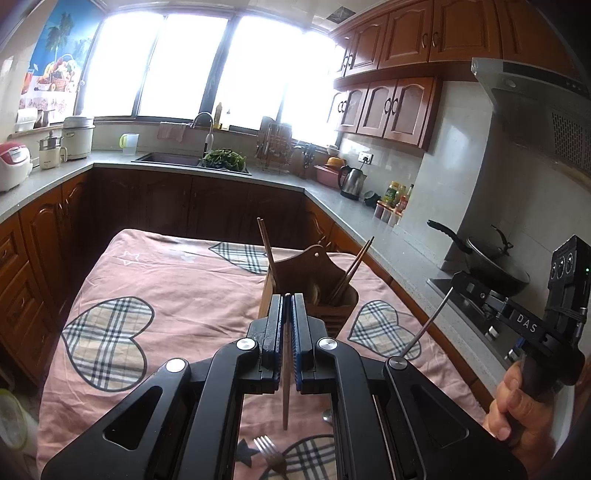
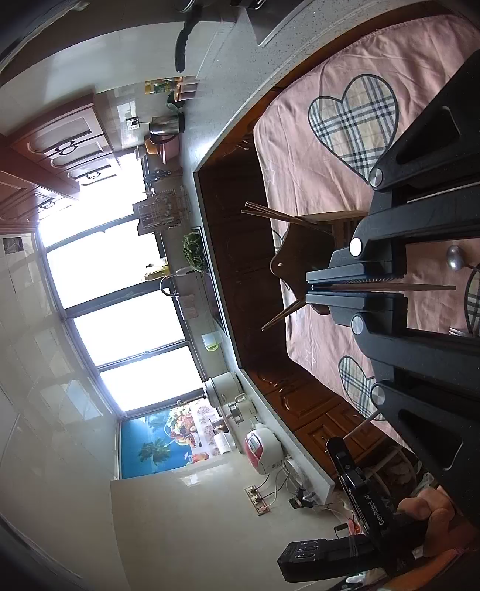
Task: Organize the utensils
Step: 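Carry the left gripper's chopstick to the holder while the right gripper carries its chopstick, then insert the left gripper's chopstick into the holder while the right gripper inserts its chopstick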
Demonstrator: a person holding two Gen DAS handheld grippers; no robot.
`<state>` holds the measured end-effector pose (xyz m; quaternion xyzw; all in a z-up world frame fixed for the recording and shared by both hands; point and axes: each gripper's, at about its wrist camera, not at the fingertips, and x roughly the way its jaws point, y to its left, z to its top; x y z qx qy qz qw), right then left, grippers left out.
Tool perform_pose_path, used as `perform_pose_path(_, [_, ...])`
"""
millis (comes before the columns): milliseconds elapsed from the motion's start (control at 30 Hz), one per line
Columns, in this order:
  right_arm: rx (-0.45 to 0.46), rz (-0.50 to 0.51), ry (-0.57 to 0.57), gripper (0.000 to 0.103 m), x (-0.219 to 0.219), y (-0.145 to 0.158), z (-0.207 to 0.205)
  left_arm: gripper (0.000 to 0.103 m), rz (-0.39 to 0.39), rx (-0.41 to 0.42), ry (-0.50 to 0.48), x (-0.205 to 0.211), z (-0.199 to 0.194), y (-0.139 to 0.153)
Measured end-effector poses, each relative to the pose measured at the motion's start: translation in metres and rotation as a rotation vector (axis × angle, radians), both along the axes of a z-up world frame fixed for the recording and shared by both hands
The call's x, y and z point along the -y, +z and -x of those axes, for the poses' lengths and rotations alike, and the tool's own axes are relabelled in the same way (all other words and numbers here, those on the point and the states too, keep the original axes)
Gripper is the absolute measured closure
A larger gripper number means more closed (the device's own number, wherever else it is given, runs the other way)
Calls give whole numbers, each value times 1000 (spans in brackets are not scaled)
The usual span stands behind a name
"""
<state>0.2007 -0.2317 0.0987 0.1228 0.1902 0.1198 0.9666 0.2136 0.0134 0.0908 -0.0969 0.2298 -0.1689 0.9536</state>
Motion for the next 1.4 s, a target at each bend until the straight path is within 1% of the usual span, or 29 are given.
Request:
perform_pose_path(400, [76, 9, -54, 100, 17, 31, -37, 100, 75, 75, 7, -9, -43, 30])
perform_pose_path(533, [103, 14, -77, 100, 23, 42, -49, 100, 99, 122, 26, -13, -59, 42])
perform_pose_path(700, [139, 18, -105, 100, 29, 55, -69, 100, 121, 158, 28, -15, -81, 52])
perform_pose_path(867, [158, 19, -130, 100, 35, 60, -90, 100, 143, 182, 44, -14, -105, 57])
perform_pose_path(1067, [144, 25, -149, 100, 39, 51, -113, 100, 174, 173, 59, -9, -133, 46])
perform_pose_path(1133, [133, 20, -153, 100, 40, 45, -118, 100, 187, 160, 55, -7, -142, 37])
perform_pose_path(1400, [61, -5, -155, 100, 45, 10, -140, 100, 187, 83, 83, 0, -171, -3])
